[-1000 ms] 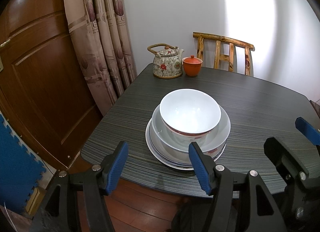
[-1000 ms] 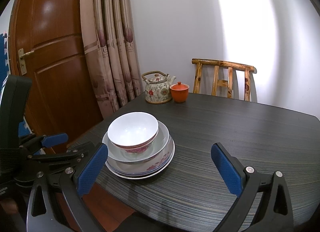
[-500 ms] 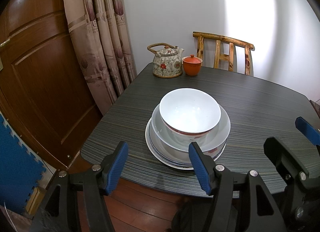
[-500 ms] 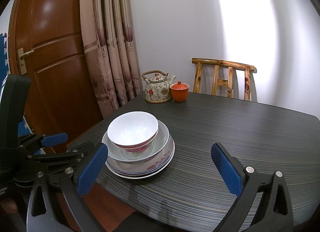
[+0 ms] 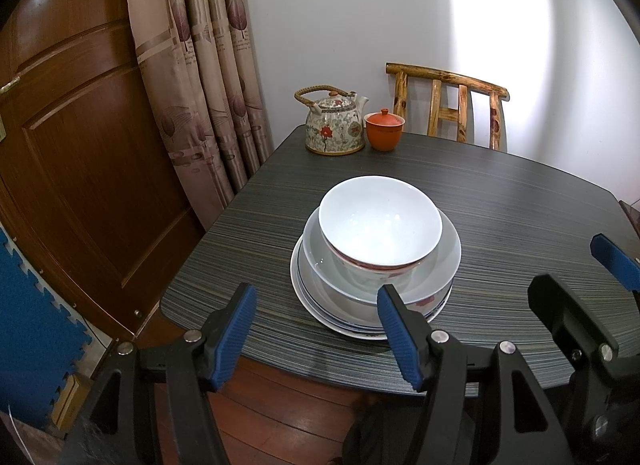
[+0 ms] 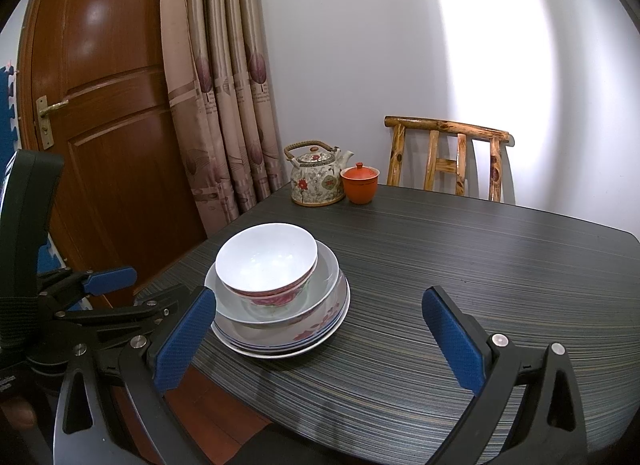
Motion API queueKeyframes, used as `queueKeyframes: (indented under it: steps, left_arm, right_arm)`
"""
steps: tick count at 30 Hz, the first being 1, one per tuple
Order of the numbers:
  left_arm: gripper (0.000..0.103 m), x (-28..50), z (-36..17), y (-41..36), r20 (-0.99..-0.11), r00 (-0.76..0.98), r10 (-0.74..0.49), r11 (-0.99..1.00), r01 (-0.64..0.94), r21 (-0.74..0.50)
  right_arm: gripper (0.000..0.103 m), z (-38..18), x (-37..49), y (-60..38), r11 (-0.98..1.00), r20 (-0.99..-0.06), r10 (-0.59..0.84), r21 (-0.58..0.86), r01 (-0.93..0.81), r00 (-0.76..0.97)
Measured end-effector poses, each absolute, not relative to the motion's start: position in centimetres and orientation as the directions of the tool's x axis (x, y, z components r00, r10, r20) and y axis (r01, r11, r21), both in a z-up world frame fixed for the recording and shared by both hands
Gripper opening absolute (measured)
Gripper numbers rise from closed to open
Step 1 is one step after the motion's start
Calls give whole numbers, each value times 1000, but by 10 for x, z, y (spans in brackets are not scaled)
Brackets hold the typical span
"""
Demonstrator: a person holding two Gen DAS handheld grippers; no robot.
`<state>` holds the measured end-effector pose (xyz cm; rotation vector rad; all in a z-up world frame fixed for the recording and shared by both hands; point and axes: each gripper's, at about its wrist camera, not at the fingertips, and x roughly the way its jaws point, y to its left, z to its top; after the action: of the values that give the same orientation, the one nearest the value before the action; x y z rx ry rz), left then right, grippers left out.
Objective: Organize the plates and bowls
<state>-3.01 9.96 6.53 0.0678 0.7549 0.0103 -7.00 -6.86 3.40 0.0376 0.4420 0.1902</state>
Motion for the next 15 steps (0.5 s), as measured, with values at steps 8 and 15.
queueKeyframes:
  steps: [8,15]
  left_arm:
    - [64,-30,65,100,-684,728,35,998,15,66]
    - [64,-31,66,99,-684,729,36,998,13,67]
  right_arm:
    - [102,33,-70,-69,981,-422,192,78,-175,886]
    - [102,34,-69,-69,982,-422,191,77,-175,886]
